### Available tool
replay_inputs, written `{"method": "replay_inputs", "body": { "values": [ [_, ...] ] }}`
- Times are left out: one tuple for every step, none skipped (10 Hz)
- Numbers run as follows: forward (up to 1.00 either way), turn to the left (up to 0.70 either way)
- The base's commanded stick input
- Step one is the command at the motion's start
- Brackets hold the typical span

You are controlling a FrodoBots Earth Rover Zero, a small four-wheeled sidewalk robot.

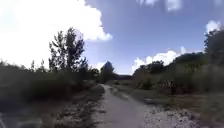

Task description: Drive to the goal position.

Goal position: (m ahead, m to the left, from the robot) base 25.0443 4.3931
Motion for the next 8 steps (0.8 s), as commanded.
{"method": "replay_inputs", "body": {
  "values": [
    [0.70, 0.00],
    [0.70, 0.00],
    [0.70, 0.00],
    [0.70, 0.00],
    [0.70, 0.00],
    [0.70, 0.00],
    [0.70, 0.00],
    [0.70, 0.00]
  ]
}}
